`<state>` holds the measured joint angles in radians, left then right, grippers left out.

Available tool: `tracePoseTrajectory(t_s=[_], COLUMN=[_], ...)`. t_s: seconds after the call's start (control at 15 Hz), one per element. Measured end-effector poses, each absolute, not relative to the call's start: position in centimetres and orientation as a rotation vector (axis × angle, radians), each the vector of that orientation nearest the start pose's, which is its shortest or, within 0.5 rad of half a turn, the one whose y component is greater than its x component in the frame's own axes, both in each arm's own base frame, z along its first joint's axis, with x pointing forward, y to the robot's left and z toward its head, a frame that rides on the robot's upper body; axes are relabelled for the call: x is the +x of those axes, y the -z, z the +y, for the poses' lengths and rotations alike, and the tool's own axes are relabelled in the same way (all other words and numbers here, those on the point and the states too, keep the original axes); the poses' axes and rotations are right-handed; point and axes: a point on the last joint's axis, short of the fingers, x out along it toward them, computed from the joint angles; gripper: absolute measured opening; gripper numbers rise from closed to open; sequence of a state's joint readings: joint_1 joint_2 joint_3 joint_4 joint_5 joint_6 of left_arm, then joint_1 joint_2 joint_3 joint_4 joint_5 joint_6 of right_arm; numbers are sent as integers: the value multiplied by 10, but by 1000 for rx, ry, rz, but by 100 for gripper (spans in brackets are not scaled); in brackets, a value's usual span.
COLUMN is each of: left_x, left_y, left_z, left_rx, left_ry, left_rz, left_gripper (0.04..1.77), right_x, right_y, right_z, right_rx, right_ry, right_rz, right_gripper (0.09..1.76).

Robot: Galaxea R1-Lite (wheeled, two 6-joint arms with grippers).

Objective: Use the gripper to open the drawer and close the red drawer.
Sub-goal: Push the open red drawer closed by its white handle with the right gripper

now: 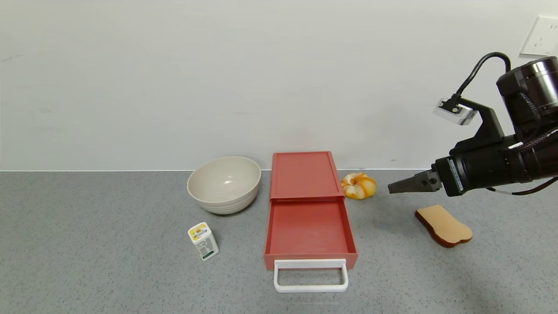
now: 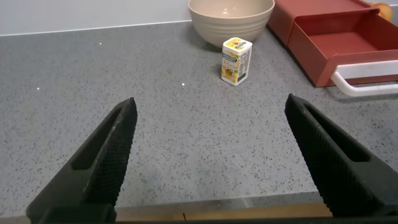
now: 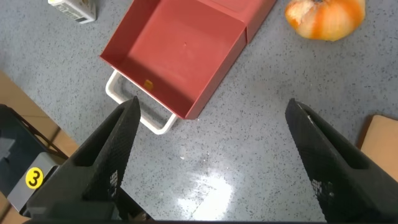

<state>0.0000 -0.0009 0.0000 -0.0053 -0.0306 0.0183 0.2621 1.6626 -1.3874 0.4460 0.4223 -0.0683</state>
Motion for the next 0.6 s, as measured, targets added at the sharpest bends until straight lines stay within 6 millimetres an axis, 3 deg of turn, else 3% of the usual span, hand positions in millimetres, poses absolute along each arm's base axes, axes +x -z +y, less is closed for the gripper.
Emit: tracePoseTrajectory(t_s=[0.6], left_x=[-23], left_y=[-76], left_z=[-1], left_rx=[18], left_ry=[31], left_rz=[-7], left_gripper=[172], right_x=[274], right_y=[-258], right_z=[84], right_rx=[-3], right_ry=[-682], right_rz=[712], right_gripper=[171])
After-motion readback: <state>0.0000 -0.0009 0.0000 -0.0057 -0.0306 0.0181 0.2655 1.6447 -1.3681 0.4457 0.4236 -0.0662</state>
